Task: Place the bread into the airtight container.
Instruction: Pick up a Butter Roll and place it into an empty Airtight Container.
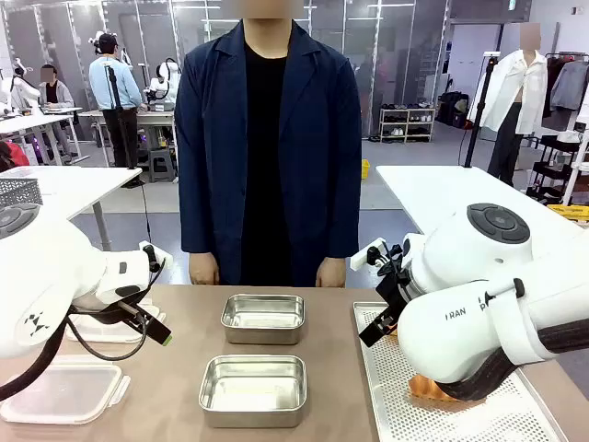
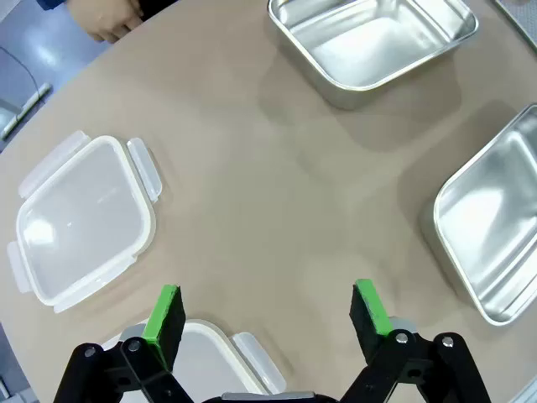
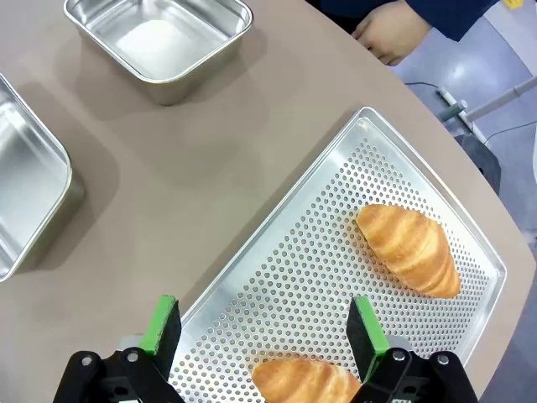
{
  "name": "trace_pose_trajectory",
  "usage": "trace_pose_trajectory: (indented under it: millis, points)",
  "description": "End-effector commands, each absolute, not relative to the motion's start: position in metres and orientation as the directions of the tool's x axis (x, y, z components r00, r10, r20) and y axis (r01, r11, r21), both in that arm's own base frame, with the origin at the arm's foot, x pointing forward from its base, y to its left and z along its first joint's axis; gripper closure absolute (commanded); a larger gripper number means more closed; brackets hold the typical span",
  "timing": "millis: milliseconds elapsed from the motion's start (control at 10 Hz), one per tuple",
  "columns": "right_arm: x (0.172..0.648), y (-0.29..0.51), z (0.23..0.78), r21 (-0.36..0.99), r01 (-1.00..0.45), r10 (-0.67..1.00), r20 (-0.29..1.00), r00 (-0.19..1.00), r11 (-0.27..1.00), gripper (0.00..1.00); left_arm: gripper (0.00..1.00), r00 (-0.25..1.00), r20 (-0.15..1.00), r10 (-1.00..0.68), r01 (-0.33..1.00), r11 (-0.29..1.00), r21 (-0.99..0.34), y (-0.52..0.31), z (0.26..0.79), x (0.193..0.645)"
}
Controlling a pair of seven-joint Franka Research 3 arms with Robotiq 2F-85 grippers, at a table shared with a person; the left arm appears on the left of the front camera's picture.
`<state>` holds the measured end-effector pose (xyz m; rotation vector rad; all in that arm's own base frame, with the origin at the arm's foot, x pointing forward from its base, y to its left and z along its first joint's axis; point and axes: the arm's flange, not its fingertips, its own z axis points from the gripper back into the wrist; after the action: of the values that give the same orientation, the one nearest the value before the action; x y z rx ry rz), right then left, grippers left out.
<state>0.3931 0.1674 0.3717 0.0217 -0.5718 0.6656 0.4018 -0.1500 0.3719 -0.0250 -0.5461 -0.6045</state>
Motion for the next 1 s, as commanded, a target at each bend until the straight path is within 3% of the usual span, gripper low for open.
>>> trace_pose_trajectory:
  millis: [0,900]
  points:
    - [0.3931,0.1674,0.3717,-0.159,-0.589,0.578,0.508,0.639,0.792,0.0,0.0,0.686,0.495,-0.533,0.546,0.827,0.134,-0.1501,0.3719,0.4018]
    - [0.3931,0.1674,0.3717,-0.159,-0.589,0.578,0.508,0.639,0.792,0.0,0.0,0.686,0.495,-0.533,0.546,0.827,0.134,-0.1501,0.3719,0.4018]
